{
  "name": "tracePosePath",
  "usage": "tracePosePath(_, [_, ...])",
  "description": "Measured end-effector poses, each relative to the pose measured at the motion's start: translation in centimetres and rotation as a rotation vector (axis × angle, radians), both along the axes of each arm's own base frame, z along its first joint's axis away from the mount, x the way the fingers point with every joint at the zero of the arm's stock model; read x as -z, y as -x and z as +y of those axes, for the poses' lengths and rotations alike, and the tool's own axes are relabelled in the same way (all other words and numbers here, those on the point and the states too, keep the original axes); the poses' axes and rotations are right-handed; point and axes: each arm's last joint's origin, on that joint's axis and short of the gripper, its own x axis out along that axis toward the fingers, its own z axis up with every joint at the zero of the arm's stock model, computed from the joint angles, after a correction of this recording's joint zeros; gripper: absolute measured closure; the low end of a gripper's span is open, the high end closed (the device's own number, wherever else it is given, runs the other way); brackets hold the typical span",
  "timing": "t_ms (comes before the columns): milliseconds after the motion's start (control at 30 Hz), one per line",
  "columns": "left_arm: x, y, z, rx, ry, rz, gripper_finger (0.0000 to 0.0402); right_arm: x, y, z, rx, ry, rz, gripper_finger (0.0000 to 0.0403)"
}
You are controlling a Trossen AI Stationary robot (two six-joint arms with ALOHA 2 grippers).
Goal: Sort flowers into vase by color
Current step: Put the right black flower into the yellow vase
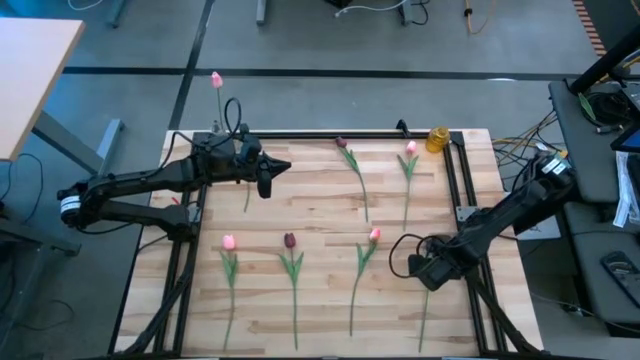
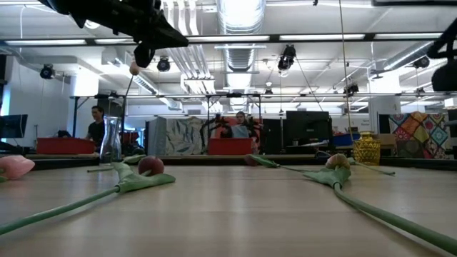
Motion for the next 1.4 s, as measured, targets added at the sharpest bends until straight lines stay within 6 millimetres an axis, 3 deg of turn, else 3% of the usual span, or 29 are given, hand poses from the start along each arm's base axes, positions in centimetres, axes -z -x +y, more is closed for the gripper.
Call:
tracePosePath(367, [0.0, 0.0, 0.0, -0.001, 0.002, 0.001, 0.0402, 2.9, -0.1, 0.0, 0.003, 0.035, 0.04, 0.0283])
tracePosePath(767, [0.0, 0.0, 0.0, -0.001, 0.0, 0.005, 0.0402, 2.8, -0.8, -0.5, 0.009, 0.014, 0.0, 0.0374])
tracePosePath(1167, [0.0, 0.3, -0.3, 0.073, -0.014, 0.022, 0.0402, -0.8, -4.4, -0.7, -0.106, 0.186, -0.309, 0.0393])
tracePosePath(1400, [-0.2, 0.5, -0.3, 0.05, -0.005, 0.008, 0.0402, -3.4, -8.0, -3.4, -0.321, 0.278, -0.396, 0.0394])
